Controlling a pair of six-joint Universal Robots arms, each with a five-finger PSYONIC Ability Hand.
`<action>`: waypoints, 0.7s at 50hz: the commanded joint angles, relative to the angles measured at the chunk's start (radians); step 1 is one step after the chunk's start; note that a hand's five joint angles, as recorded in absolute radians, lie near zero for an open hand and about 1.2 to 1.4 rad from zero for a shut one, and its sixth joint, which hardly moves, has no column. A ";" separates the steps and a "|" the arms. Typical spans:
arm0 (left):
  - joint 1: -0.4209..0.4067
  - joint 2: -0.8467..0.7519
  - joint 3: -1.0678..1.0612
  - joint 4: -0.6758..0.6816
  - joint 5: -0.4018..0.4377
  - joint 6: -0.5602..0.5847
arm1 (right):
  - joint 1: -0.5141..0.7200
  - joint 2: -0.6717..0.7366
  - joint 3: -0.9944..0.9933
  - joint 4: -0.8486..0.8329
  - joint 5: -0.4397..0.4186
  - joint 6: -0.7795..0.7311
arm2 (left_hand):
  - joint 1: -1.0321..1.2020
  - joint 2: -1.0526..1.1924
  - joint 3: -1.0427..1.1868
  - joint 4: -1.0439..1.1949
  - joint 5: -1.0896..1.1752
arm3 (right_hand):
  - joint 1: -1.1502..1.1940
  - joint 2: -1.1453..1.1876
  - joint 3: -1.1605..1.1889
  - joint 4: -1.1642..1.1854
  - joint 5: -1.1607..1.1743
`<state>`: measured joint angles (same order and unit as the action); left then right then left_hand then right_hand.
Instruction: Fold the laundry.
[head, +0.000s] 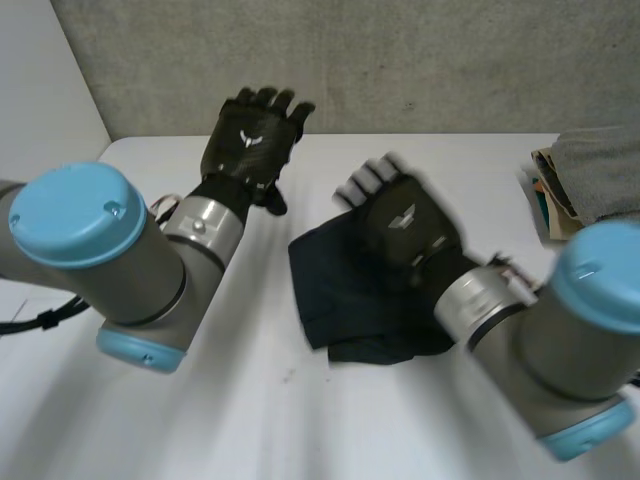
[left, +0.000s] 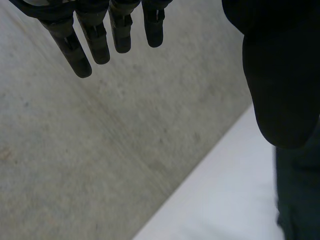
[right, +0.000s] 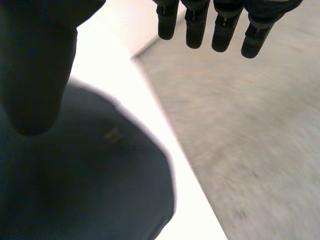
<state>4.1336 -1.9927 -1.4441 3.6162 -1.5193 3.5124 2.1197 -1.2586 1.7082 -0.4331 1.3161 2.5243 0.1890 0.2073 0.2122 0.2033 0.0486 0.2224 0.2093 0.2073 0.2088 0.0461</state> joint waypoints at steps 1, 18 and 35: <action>-0.062 -0.044 0.146 -0.030 0.002 -0.124 | -0.133 -0.150 -0.018 0.086 0.020 0.580 | -0.015 -0.033 -0.038 -0.029 -0.049 | -0.048 -0.035 -0.033 -0.034 -0.046; -0.197 -0.373 0.508 -0.525 -0.153 -0.211 | -0.233 0.269 -0.514 0.689 0.014 0.355 | -0.005 -0.023 -0.028 -0.019 -0.039 | -0.048 -0.035 -0.033 -0.034 -0.046; -0.168 -0.498 0.562 -0.742 -0.163 -0.199 | -0.242 0.424 -0.544 0.657 0.051 0.194 | 0.013 -0.005 -0.010 -0.001 -0.021 | -0.023 -0.010 -0.008 -0.010 -0.021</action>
<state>3.9506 -2.4963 -0.8820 2.9034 -1.6879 3.3112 1.8854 -0.8232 1.1463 0.2790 1.3502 2.7326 0.1879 0.2073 0.2122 0.2032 0.0485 0.1673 0.2093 0.2073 0.2089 0.0461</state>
